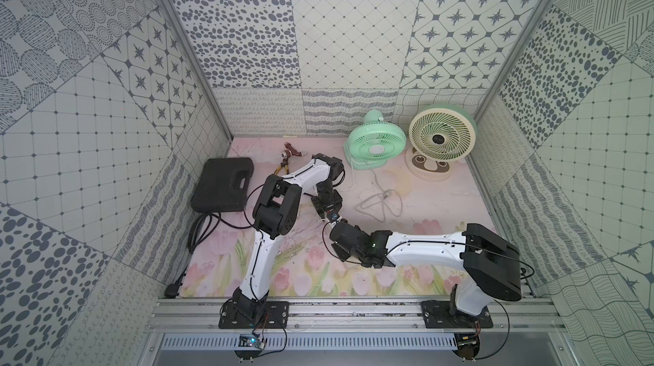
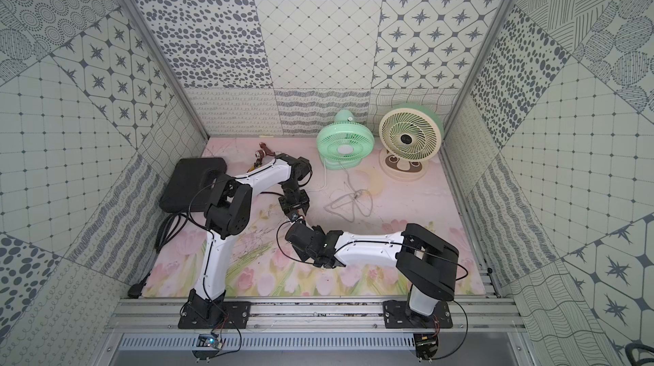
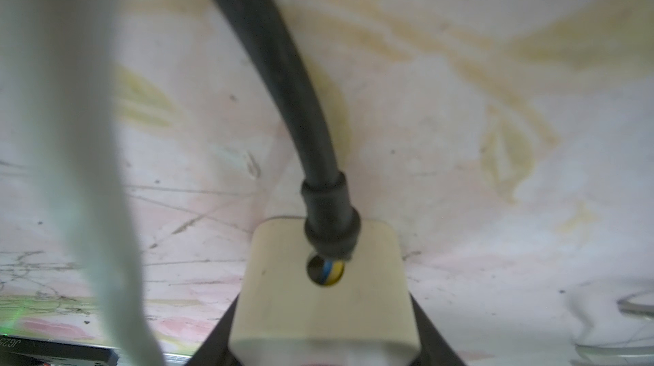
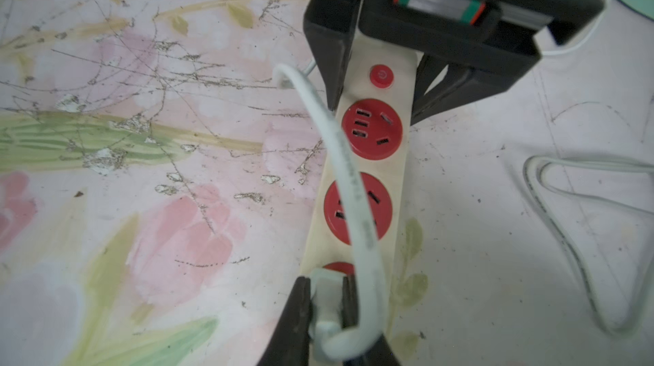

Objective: Unplug the desk fan from the power strip
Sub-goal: Remove the plug from the socket.

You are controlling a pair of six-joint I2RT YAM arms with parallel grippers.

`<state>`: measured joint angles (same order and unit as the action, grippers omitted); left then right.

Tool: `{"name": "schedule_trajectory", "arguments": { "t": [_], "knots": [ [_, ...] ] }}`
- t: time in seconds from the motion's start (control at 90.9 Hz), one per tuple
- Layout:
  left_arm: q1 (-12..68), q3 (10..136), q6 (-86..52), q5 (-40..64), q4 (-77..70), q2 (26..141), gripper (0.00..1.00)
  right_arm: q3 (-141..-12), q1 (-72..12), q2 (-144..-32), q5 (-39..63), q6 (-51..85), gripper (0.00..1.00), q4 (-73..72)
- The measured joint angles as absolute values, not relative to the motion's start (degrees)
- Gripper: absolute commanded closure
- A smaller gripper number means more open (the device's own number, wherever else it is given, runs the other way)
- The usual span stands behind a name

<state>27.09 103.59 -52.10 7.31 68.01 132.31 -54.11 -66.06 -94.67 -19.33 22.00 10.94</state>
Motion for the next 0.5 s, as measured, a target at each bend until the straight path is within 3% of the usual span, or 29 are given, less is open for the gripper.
{"name": "schedule_trajectory", "arguments": {
  "t": [0.253, 0.495],
  "knots": [
    [26.98, 103.31, -55.27, 8.08, 67.94, 132.20, 1.00, -46.50, -58.87, -89.54, -6.20, 31.90, 1.00, 2.98],
    [26.85, 103.07, -56.34, 8.58, 67.77, 132.09, 1.00, -44.99, -57.39, -88.82, -3.22, 34.52, 1.00, 0.99]
  ]
}}
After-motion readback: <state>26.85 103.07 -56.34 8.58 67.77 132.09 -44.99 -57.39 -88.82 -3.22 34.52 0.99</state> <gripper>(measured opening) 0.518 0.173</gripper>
